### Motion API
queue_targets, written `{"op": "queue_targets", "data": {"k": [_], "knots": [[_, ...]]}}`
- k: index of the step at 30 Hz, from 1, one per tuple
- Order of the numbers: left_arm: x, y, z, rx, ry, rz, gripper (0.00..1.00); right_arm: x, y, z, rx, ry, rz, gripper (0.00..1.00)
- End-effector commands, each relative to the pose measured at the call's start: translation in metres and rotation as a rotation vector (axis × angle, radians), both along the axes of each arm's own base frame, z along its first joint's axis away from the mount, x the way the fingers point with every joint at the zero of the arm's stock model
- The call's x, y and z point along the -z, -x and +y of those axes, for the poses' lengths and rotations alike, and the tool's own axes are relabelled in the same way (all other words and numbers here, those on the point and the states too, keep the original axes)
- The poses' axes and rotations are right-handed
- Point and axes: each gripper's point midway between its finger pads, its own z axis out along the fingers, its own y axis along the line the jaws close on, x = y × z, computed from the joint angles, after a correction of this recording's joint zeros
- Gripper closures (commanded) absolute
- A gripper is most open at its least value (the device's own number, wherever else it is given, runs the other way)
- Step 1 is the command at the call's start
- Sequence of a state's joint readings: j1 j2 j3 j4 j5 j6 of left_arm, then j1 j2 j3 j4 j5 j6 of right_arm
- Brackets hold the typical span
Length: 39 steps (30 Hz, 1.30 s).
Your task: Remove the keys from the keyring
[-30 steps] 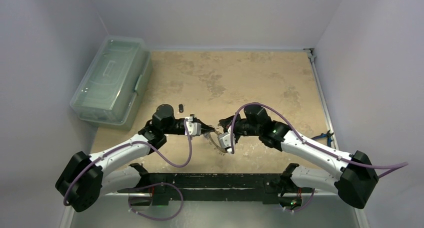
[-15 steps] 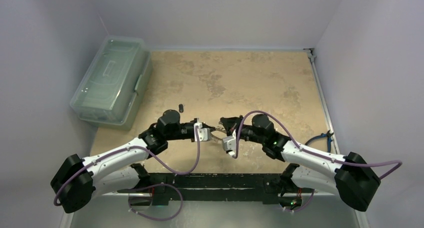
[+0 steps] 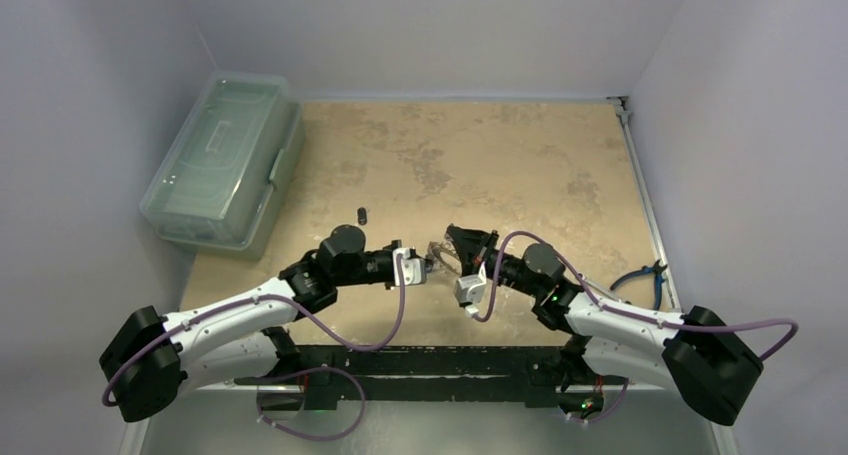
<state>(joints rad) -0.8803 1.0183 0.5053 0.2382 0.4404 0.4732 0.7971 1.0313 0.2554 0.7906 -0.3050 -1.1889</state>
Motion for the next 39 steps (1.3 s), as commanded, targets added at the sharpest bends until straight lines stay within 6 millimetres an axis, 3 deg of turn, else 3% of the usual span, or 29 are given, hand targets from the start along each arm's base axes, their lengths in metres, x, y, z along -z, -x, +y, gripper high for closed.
{"op": "queue_targets", "data": {"k": [1, 5, 10, 12, 25, 32, 39], "knots": [[-0.023, 0.003, -0.007, 0.014, 0.073, -0.006, 1.0, -0.042, 0.008, 0.0, -0.036, -0.102, -0.147, 1.0], [-0.021, 0.002, -0.005, -0.006, 0.088, 0.03, 0.99, -0.042, 0.018, 0.002, -0.082, -0.111, -0.172, 1.0], [-0.035, -0.01, 0.008, -0.031, 0.181, 0.101, 0.66, -0.043, 0.021, 0.001, -0.093, -0.118, -0.179, 1.0], [-0.035, -0.013, 0.012, -0.024, 0.192, 0.102, 0.59, -0.045, 0.02, -0.001, -0.083, -0.127, -0.181, 1.0], [-0.033, 0.005, 0.007, 0.147, 0.21, 0.006, 0.66, -0.047, 0.025, -0.003, -0.09, -0.109, -0.246, 1.0], [-0.034, 0.003, 0.008, 0.129, 0.201, 0.018, 0.66, -0.045, 0.023, -0.007, -0.065, -0.107, -0.227, 1.0], [-0.049, -0.01, 0.006, 0.086, 0.249, 0.033, 0.64, -0.043, 0.03, -0.006, -0.097, -0.101, -0.246, 1.0]]}}
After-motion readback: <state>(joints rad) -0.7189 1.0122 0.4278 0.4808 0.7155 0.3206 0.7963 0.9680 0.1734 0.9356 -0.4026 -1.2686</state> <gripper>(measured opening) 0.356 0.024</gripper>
